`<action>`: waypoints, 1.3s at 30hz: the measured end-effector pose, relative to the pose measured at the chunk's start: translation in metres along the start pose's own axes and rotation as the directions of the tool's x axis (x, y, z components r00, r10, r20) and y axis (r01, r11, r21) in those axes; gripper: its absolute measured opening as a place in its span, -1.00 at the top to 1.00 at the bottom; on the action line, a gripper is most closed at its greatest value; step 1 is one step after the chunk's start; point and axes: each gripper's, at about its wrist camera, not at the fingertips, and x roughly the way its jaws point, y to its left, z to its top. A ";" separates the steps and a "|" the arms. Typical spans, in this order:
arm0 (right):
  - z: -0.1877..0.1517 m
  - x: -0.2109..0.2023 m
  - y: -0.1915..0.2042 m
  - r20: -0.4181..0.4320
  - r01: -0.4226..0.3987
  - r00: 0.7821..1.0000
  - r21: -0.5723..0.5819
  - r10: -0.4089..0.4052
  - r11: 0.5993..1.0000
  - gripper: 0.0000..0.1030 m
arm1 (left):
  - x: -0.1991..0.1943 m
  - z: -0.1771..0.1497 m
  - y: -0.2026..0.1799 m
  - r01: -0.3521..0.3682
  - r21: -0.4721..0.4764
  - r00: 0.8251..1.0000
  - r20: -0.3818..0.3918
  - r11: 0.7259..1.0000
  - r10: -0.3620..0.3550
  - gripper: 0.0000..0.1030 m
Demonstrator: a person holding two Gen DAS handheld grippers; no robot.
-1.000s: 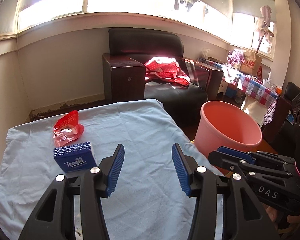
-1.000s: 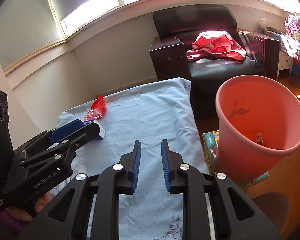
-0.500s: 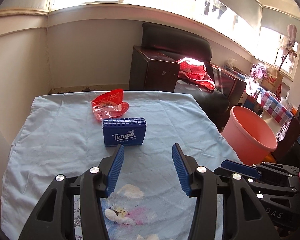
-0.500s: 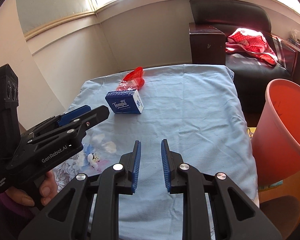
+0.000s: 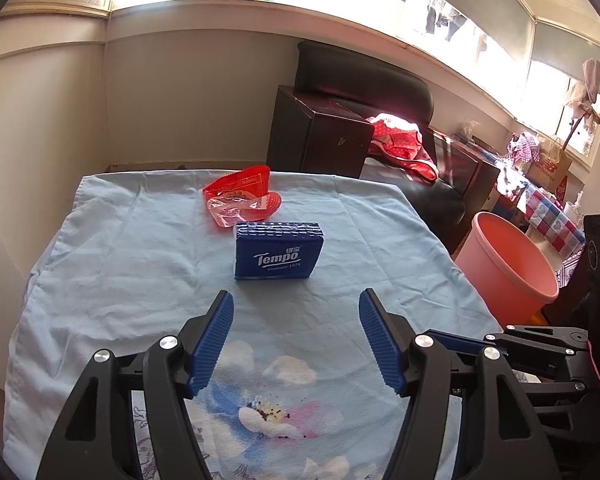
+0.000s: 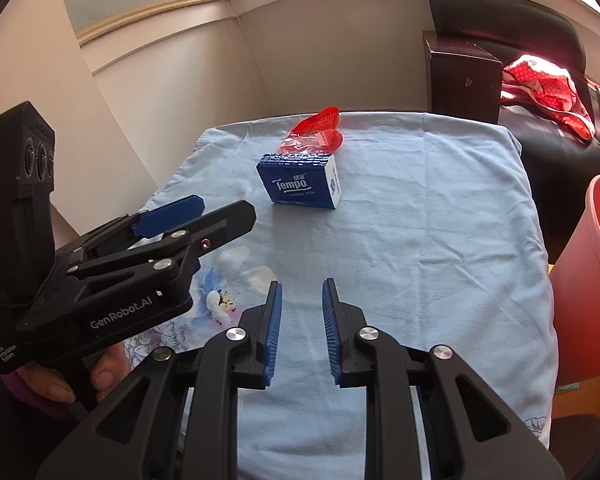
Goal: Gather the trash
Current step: 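Move both tools back over the table toward the Tempo pack and red bag, then close the right tool on the blue Tempo tissue pack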
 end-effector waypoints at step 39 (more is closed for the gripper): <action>0.088 0.111 -0.008 -0.074 -0.186 0.983 -0.354 0.171 0.917 0.10 | 0.062 0.074 0.101 -0.078 -0.135 0.994 -0.082 0.988 0.067 -0.22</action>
